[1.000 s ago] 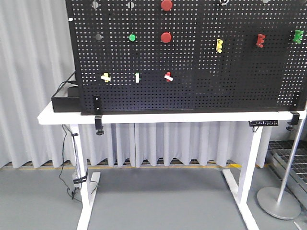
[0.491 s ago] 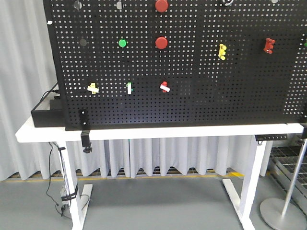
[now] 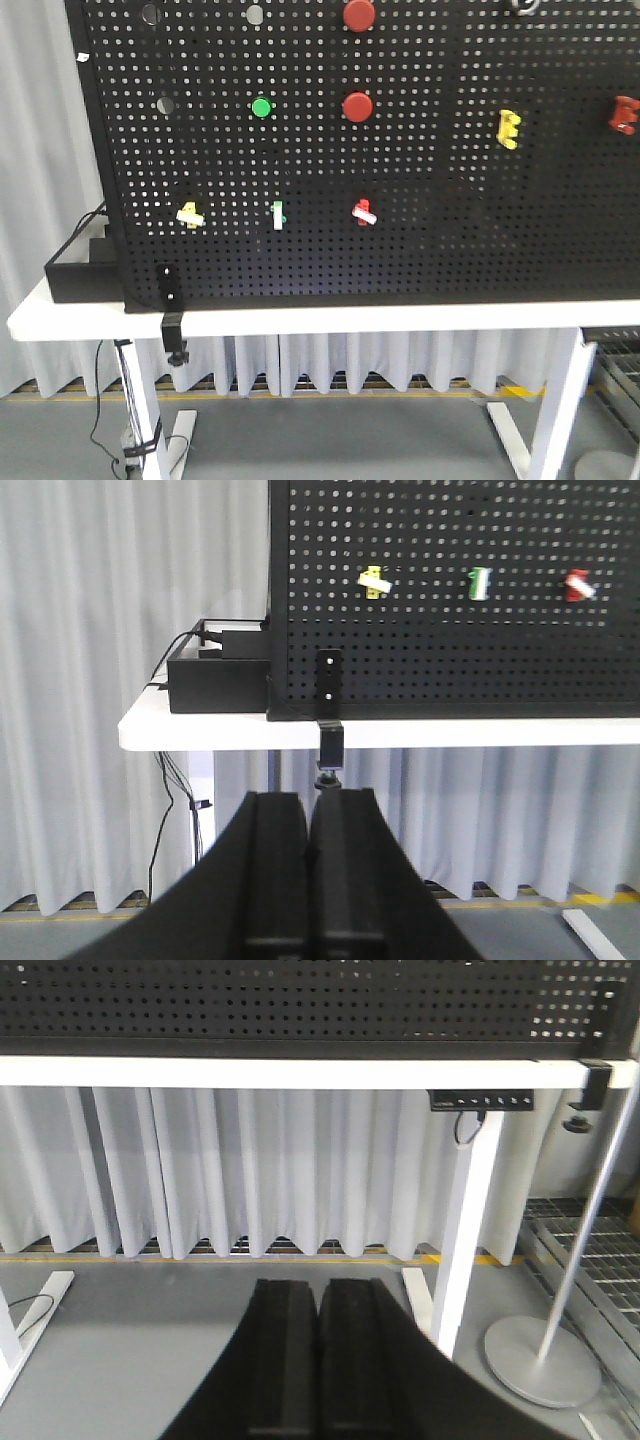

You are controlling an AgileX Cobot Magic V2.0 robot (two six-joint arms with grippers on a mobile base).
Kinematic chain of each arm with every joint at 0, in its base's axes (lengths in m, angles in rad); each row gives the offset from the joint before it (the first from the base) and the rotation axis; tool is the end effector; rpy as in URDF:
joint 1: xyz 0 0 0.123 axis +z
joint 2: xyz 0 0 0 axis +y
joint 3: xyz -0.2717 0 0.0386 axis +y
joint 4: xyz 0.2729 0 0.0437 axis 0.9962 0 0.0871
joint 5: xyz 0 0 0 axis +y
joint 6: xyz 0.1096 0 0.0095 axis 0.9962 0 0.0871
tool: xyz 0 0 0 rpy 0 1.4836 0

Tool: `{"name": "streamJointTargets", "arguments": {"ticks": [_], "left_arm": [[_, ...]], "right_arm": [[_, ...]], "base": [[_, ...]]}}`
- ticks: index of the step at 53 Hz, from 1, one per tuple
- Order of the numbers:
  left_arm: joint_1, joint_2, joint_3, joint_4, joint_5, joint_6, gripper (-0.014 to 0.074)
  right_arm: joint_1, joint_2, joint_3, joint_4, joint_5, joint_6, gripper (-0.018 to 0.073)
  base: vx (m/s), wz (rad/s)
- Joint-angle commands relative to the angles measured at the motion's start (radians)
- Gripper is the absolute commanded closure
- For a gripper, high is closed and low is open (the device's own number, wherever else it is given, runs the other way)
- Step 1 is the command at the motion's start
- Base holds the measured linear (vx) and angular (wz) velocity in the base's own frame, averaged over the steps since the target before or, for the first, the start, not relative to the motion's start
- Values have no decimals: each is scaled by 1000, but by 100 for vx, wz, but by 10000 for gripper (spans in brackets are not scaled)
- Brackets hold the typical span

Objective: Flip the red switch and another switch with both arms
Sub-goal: 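Drive the base forward toward the black pegboard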

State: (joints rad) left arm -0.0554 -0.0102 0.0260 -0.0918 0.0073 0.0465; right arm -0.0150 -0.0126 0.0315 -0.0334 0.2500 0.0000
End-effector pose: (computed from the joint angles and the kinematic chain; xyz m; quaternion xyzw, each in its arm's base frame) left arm 0.1111 -0.0062 0.2052 0.0037 0.6841 -0.0369 0.7285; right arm 0.1097 -0.0026 0.1768 -0.0040 0.7683 -0.0183 0.6398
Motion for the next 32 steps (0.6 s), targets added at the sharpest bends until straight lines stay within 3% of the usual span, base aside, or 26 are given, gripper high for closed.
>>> {"name": "streamJointTargets", "arguments": {"ticks": [1, 32], "left_arm": [[-1, -8, 19, -1, -80, -2, 594], [-1, -8, 19, -1, -80, -2, 594]], "right_arm": [[-8, -3, 5, -3, -82, -8, 566], [-8, -3, 5, -3, -82, -8, 566]], "base": [[27, 5], [29, 6]]}}
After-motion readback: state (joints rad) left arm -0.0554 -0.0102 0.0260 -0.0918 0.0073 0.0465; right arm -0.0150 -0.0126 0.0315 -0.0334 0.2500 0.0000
